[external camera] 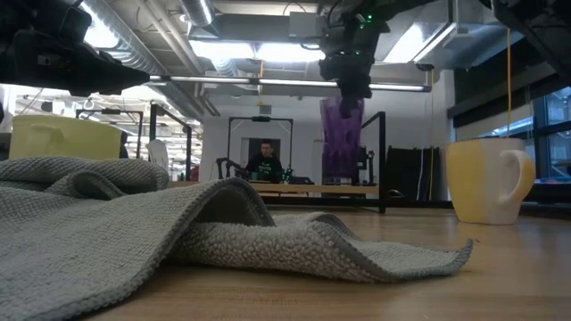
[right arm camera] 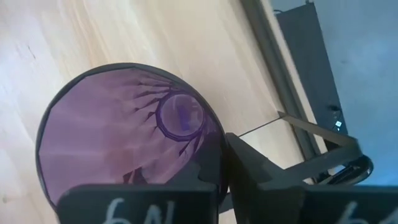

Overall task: Stack small to large cups/mugs on shelf
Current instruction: Put the violet cup on the shelf

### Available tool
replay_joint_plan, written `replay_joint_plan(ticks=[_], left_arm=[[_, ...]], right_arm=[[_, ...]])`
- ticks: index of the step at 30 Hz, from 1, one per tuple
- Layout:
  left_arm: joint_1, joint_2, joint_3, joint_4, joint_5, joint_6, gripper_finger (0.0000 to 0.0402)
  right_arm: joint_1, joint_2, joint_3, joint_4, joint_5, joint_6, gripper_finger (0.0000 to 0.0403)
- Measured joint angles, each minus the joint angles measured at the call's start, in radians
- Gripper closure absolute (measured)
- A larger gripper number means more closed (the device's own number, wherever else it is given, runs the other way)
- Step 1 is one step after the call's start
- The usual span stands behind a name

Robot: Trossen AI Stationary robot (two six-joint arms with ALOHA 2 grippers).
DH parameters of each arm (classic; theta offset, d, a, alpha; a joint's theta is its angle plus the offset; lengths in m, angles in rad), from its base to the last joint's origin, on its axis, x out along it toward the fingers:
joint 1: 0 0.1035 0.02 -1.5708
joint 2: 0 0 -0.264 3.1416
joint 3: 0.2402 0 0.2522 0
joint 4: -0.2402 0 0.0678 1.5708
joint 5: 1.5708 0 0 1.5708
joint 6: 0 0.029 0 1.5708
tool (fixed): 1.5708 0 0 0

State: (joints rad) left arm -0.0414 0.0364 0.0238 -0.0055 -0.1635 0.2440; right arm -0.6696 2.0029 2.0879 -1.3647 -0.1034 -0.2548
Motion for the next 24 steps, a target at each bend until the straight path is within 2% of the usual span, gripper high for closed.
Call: replay_joint_plan(ticks=[7,24], left_arm=[[0.000,0.000,0.000,0.000,0.000,0.000,0.0369],[0.000,0.000,0.000,0.000,0.000,0.000,0.0369]], right_arm=[[-0.003,-0.003,-0.062,0.008,-0.007,-0.015,0.0386],[-0.002,-0.003,-0.064,0.047,0.019,-0.009,0.0384]])
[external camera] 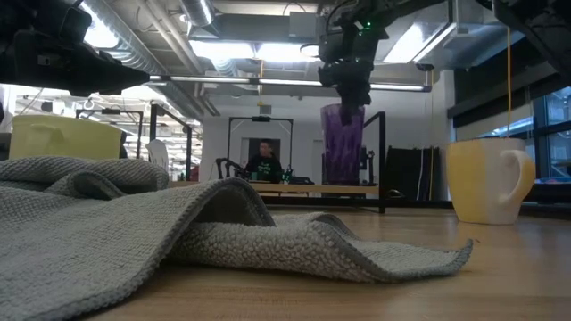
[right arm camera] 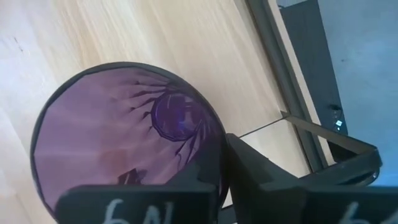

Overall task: Stack small to large cups/mugs on shelf
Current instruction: Put the violet cup on the shelf, then put the orange mug on the shelf

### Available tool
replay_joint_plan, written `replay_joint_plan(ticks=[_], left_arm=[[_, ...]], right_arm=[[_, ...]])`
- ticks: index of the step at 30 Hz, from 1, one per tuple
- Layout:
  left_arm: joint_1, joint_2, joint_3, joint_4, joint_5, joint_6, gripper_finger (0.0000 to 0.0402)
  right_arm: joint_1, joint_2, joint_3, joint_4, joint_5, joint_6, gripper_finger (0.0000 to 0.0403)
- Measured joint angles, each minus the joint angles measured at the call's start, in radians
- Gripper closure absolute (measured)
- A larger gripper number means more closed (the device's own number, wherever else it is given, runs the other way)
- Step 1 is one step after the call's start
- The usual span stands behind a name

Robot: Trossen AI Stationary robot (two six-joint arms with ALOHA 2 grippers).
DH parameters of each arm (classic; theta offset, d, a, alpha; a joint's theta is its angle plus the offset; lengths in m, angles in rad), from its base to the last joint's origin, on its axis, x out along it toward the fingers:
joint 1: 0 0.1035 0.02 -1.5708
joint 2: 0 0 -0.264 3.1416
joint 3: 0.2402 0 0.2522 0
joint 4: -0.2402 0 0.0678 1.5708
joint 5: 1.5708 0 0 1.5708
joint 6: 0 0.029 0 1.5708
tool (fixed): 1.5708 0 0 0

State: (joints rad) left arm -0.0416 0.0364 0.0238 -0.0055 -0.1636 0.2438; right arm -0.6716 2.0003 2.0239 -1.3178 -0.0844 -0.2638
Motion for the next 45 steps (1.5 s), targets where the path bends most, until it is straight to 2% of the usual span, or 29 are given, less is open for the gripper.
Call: replay_joint_plan(ticks=[9,20,30,37,45], left_arm=[[0.000,0.000,0.000,0.000,0.000,0.000,0.0369],[0.000,0.000,0.000,0.000,0.000,0.000,0.0369],[0.000,0.000,0.000,0.000,0.000,0.000,0.0369],[0.000,0.000,0.000,0.000,0.000,0.000,0.0369],[0.000,0.000,0.000,0.000,0.000,0.000,0.0369]], right_arm=[[-0.001,0.002,-0.001,0.000,0.065,0.000,0.0332],[-0.001,0.003,0.022,-0.008,0.056,0.000,0.0280],[0.001,0.003,0.163,-0.051,0.054,0.047,0.0273],[0.033,0.003,0.329,-0.179,-0.055,0.099,0.0273],[0.146,-0.135,0.261,-0.225,-0.039,0.183,0.0273]])
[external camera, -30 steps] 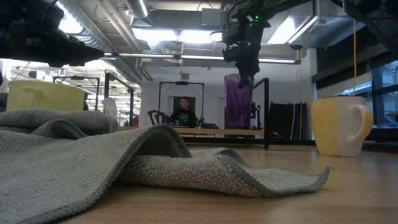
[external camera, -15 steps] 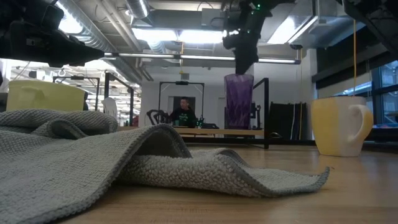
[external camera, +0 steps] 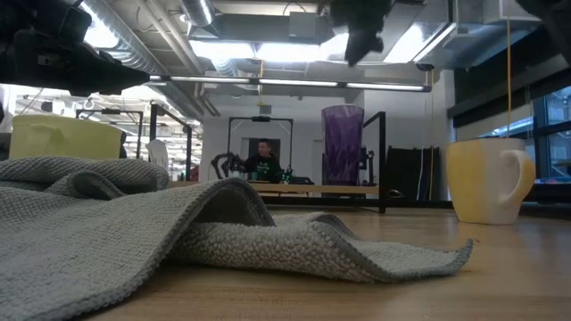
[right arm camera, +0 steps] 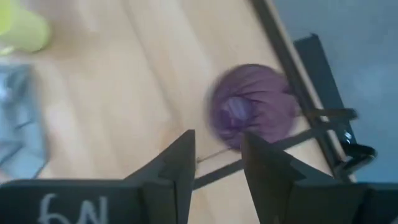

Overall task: Stack small to large cups/mugs on shelf
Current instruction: Put the orange mug on the shelf

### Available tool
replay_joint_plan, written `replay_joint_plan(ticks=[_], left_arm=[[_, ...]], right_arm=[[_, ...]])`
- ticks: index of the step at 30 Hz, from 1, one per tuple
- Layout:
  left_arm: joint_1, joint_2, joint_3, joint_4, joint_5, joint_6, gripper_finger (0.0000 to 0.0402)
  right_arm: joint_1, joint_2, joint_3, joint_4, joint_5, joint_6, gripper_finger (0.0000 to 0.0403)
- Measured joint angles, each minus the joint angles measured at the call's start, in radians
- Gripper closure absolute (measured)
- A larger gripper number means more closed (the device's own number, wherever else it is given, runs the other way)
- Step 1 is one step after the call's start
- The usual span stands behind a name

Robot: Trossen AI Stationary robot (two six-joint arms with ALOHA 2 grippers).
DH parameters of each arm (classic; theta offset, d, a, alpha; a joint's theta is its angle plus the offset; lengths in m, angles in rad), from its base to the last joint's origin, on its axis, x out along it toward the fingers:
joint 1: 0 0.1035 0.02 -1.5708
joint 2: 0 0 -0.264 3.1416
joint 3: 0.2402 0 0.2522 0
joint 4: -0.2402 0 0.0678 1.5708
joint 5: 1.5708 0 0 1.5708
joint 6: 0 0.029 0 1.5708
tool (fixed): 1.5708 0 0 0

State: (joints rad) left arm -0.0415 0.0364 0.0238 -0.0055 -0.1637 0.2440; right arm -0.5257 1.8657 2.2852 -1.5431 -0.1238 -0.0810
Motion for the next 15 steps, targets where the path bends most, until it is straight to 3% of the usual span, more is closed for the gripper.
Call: replay_joint_plan(ticks=[3,6,9,15], left_arm=[[0.000,0.000,0.000,0.000,0.000,0.000,0.0369],[0.000,0.000,0.000,0.000,0.000,0.000,0.0369],[0.000,0.000,0.000,0.000,0.000,0.000,0.0369],[0.000,0.000,0.000,0.000,0.000,0.000,0.0369]], right_arm=[[0.076,-0.045,0.000,-0.022,0.010,0.055,0.0273],[0.152,-0.089,0.000,-0.030,0.112,0.129,0.0273],[0.220,-0.140,-0.001,-0.029,0.147,0.216,0.0273],[0.354,-0.289,-0.094,-0.024,0.183,0.514,0.0273]])
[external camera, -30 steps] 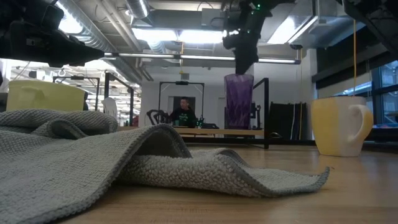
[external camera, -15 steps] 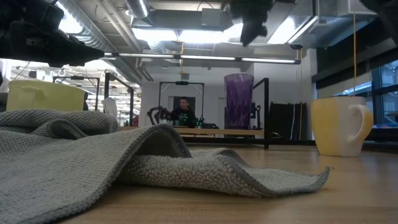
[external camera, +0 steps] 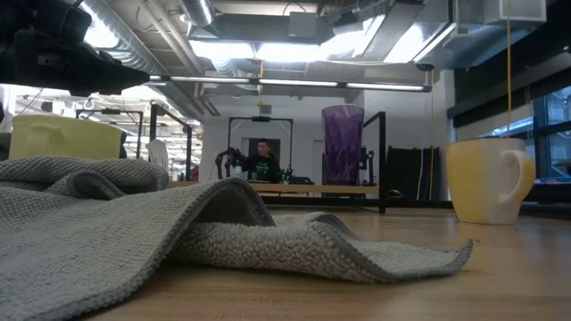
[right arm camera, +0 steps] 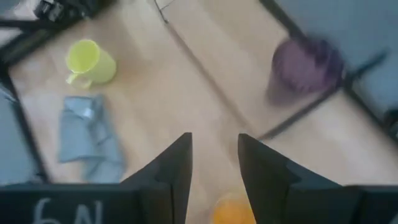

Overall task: Stack small to large cups/mugs on shelf
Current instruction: Put the orange mug on the shelf

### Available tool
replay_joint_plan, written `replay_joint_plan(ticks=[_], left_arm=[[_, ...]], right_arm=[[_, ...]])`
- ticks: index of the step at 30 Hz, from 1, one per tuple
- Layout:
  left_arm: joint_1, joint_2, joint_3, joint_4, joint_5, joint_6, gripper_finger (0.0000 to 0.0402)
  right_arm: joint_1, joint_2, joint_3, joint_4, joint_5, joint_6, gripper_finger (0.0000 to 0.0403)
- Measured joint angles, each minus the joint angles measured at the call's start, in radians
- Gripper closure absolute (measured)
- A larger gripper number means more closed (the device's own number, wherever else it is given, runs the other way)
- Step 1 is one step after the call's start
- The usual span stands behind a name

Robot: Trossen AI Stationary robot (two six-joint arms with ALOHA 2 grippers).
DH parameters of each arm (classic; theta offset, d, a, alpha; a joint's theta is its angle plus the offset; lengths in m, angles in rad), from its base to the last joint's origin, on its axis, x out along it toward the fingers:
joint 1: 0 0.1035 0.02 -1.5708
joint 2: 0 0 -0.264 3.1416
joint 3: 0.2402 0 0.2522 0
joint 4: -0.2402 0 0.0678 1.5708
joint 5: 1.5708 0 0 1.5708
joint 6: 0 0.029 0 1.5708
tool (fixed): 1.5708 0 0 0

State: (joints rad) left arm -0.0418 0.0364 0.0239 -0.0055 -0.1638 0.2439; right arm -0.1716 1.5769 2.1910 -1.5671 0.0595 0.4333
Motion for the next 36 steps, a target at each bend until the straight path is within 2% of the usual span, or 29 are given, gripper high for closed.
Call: replay_joint_plan(ticks=[4,11,15,17,22,29,36], left_arm=[[0.000,0.000,0.000,0.000,0.000,0.000,0.0369],[0.000,0.000,0.000,0.000,0.000,0.000,0.0369],[0.000,0.000,0.000,0.000,0.000,0.000,0.0369],[0.000,0.000,0.000,0.000,0.000,0.000,0.0369],[0.000,0.000,0.000,0.000,0.000,0.000,0.0369],[0.000,0.000,0.000,0.000,0.000,0.000,0.0369],[0.000,0.000,0.000,0.000,0.000,0.000,0.0369]], right_arm=[[0.126,-0.132,-0.192,-0.002,0.010,0.293,0.0273],[0.412,-0.369,-0.611,-0.006,0.104,0.931,0.0273],[0.559,-0.442,-0.793,-0.007,0.093,1.225,0.0272],[0.614,-0.454,-0.867,-0.006,0.044,1.321,0.0272],[0.728,-0.451,-1.003,0.064,-0.067,1.440,0.0272],[0.856,-0.431,-1.090,0.257,-0.067,1.448,0.0272],[0.982,-0.354,-1.102,0.261,-0.027,1.451,0.0272]])
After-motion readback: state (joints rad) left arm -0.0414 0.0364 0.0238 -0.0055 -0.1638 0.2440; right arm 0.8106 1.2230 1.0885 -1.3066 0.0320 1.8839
